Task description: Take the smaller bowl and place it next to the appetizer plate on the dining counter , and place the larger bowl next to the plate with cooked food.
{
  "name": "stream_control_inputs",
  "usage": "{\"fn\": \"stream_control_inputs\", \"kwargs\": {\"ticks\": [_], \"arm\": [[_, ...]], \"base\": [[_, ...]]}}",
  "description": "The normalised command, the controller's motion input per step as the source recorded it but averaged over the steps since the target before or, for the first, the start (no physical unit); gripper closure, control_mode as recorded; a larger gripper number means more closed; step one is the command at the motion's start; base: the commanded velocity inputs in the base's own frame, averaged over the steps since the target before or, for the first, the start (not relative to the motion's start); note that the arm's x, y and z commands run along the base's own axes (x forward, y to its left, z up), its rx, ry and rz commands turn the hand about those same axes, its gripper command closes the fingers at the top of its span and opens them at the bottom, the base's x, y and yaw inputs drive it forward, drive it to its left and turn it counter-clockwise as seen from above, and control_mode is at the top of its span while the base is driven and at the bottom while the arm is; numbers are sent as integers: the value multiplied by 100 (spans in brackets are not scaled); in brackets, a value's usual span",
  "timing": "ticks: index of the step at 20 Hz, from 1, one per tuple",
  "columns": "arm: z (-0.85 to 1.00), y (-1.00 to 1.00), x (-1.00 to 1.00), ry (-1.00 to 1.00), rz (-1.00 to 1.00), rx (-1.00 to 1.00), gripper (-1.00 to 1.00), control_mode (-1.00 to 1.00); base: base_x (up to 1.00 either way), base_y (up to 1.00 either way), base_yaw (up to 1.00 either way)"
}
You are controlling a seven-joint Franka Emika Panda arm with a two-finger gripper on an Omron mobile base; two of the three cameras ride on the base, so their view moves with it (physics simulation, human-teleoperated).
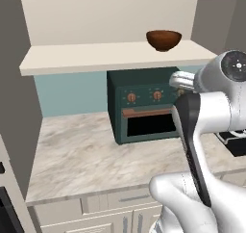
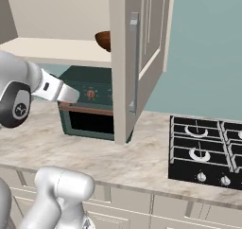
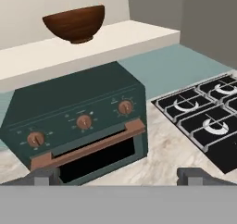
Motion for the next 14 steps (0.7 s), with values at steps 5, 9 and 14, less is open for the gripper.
{"fn": "stream_control_inputs", "kwargs": {"ticks": [5, 9, 14], "arm": [[49, -1, 30, -10, 0, 4, -100, -100], [22, -22, 72, 0, 0, 10, -100, -100], [24, -47, 53, -1, 0, 18, -100, -100]], "base": [[0, 0, 0], [0, 0, 0], [0, 0, 0]]}}
